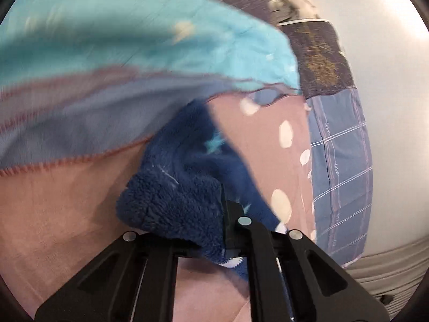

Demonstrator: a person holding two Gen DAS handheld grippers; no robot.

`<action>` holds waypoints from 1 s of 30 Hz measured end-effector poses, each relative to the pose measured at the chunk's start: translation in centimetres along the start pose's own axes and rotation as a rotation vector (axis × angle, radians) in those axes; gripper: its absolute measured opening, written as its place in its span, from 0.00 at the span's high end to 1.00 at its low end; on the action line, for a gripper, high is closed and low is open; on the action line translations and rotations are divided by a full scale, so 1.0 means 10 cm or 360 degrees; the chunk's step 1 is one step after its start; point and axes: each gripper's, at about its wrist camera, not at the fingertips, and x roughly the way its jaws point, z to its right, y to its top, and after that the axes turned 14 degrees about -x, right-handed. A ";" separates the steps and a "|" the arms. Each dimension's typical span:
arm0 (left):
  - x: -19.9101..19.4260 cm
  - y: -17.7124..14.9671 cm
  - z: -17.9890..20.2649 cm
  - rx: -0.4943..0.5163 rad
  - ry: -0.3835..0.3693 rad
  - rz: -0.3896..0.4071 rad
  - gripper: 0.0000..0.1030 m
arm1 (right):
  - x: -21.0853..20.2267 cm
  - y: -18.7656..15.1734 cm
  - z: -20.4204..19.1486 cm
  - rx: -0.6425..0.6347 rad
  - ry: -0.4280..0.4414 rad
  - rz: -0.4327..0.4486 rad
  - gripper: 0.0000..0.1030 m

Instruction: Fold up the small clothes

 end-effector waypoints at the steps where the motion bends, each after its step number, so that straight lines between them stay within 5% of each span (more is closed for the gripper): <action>1: -0.06 -0.05 0.17 0.0086 -0.0011 0.0034 0.93 | -0.01 -0.01 0.02 0.0003 -0.0003 0.0009 0.48; 6: -0.41 -0.88 1.36 0.0704 -0.0178 0.0110 0.93 | -0.01 0.00 0.18 0.0075 -0.0001 0.0028 0.48; 11: -0.49 -2.49 2.22 0.1383 -0.0353 -0.0028 0.92 | -0.07 -0.13 0.33 0.0171 0.0011 0.0012 0.48; 12: -0.47 -2.76 2.26 0.1484 -0.0367 -0.0067 0.88 | -0.08 -0.16 0.35 0.0182 0.0004 0.0008 0.48; 14: -0.38 -3.38 2.27 0.1700 -0.0394 -0.0173 0.59 | -0.11 -0.27 0.43 0.0219 -0.0023 -0.0011 0.48; 17: -0.37 -3.92 2.10 0.1925 -0.0417 -0.0305 0.51 | -0.14 -0.41 0.57 0.0281 -0.0043 -0.0046 0.48; 20: -0.45 -3.93 1.87 0.2003 -0.0427 -0.0280 0.42 | -0.19 -0.51 0.73 0.0338 -0.0053 -0.0060 0.48; 24: -0.54 -3.66 1.53 0.2093 -0.0289 0.0079 0.35 | -0.18 -0.50 0.86 0.0391 0.0025 -0.0010 0.48; 30: -0.28 -3.10 1.08 0.2137 -0.0011 0.0110 0.35 | 0.06 -0.11 0.78 0.0331 0.0296 0.0047 0.48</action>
